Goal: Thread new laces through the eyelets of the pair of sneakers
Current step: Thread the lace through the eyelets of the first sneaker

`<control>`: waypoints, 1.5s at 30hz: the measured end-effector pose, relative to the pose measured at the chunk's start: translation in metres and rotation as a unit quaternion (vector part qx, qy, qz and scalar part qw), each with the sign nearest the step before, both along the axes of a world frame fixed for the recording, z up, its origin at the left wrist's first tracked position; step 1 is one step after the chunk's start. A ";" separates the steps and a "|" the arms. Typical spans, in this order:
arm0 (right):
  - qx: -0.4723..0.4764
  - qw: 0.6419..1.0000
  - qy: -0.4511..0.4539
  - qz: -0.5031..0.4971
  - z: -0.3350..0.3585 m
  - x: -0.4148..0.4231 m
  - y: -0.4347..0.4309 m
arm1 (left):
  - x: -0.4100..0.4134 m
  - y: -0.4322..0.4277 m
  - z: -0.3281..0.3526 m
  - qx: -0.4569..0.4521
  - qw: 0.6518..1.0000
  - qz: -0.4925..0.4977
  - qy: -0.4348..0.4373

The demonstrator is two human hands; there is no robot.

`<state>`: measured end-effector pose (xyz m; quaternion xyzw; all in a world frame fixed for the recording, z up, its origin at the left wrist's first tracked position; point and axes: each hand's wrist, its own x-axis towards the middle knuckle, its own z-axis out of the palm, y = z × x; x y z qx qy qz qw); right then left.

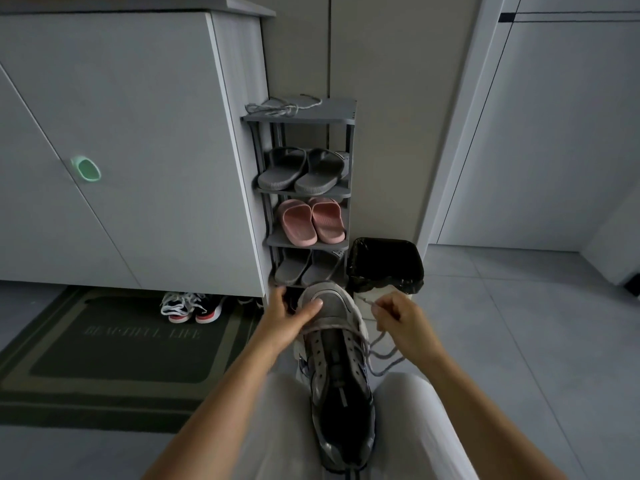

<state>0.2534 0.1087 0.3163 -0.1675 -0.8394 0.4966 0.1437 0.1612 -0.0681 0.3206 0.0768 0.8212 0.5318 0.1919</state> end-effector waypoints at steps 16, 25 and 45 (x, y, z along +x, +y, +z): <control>0.043 0.994 0.098 0.033 0.041 0.032 0.020 | 0.020 -0.009 -0.016 0.213 0.967 -0.086 -0.107; 0.088 0.992 0.063 0.058 -0.004 0.043 -0.015 | 0.024 -0.007 -0.005 0.201 0.969 -0.129 -0.065; 0.184 0.973 0.093 0.107 -0.009 0.025 -0.017 | 0.054 -0.005 -0.015 -0.017 0.954 -0.098 0.282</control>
